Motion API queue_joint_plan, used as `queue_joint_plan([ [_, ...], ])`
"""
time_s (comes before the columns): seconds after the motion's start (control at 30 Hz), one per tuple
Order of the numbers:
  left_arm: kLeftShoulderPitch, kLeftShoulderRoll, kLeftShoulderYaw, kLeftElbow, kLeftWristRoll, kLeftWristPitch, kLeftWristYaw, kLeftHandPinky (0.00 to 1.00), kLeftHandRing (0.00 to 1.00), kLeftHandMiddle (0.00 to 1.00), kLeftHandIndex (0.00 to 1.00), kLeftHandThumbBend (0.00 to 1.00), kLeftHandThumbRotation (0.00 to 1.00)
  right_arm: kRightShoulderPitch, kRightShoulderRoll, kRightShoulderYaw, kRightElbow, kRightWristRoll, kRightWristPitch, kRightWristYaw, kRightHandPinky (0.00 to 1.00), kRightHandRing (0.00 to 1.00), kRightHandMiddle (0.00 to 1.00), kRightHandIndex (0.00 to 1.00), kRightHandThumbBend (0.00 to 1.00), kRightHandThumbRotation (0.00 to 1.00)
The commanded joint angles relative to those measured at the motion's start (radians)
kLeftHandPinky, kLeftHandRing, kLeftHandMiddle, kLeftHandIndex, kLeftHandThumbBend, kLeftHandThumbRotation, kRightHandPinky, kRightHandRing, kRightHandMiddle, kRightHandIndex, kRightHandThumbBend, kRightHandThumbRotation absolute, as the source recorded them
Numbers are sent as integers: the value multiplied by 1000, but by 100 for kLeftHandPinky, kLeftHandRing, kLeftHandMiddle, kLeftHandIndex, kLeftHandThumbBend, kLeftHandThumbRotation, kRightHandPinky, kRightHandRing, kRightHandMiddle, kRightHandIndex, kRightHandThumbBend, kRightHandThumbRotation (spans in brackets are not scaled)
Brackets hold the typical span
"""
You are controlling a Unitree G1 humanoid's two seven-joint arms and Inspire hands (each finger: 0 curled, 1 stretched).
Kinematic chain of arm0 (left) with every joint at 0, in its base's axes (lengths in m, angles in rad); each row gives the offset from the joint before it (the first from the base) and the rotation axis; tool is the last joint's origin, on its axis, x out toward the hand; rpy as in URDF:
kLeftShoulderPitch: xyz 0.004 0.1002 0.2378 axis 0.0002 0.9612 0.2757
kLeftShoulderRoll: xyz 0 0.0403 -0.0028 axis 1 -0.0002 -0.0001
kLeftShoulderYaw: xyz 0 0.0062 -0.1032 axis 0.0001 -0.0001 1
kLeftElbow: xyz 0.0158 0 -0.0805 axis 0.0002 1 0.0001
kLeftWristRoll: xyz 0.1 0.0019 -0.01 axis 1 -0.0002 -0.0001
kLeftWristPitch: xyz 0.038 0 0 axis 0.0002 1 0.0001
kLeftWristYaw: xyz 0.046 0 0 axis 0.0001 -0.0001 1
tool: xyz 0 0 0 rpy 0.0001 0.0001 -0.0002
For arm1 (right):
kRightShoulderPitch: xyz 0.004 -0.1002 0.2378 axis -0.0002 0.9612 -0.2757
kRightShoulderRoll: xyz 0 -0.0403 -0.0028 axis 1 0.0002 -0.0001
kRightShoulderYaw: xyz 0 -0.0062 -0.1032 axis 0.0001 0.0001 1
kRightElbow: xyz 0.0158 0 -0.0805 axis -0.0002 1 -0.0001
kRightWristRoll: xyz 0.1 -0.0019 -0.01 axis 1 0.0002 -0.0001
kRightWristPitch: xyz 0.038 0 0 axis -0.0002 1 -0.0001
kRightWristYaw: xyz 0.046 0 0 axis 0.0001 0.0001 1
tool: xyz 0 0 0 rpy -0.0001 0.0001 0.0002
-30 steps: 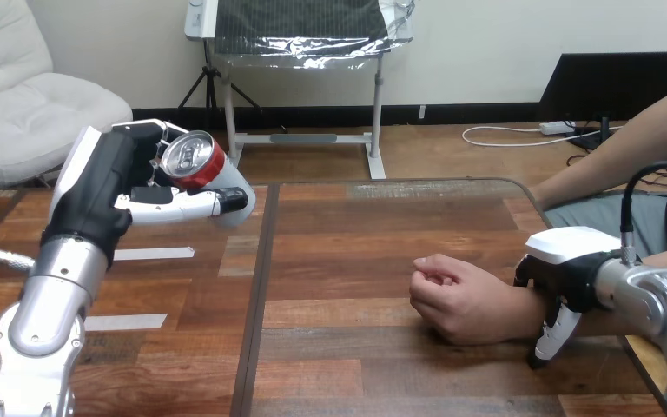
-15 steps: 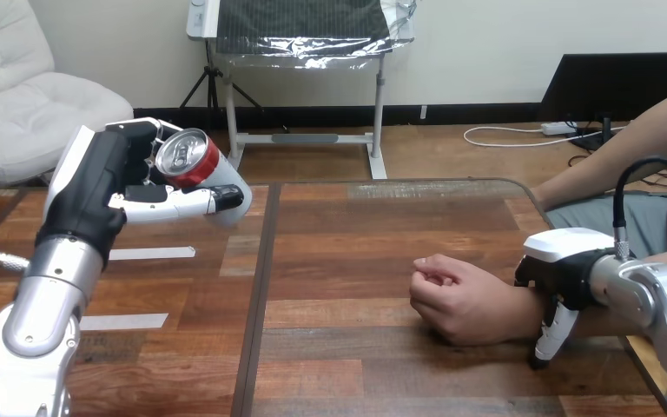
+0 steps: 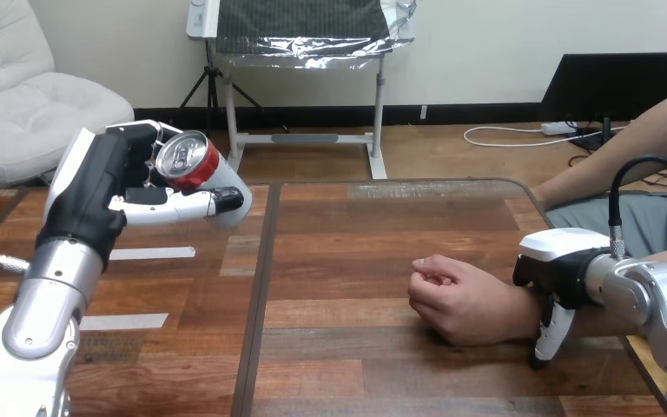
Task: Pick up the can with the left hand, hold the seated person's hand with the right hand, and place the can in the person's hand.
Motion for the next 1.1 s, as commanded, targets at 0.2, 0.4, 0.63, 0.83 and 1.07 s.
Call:
queue_joint_plan([
  [0.2,-31,7,24,-33,-13,-44,-1,25,32,37,41,63,0,-1,37,33,55,19,15,62,38,52,56,46,87,0],
  [0.4,-32,3,23,-34,-11,-39,1,25,32,38,41,62,0,-7,39,36,61,22,16,83,37,50,54,45,88,2],
  [0.63,-33,3,22,-31,-11,-40,-1,25,32,38,41,62,0,-11,44,26,67,40,24,102,38,51,54,44,88,2],
  [0.83,-35,3,19,-29,-8,-40,1,26,32,38,42,62,0,-9,40,26,64,45,15,100,35,46,50,43,88,1],
  [1.07,-37,2,15,-27,-6,-43,0,26,32,38,41,62,0,-10,40,15,67,68,13,99,30,39,45,44,85,1],
])
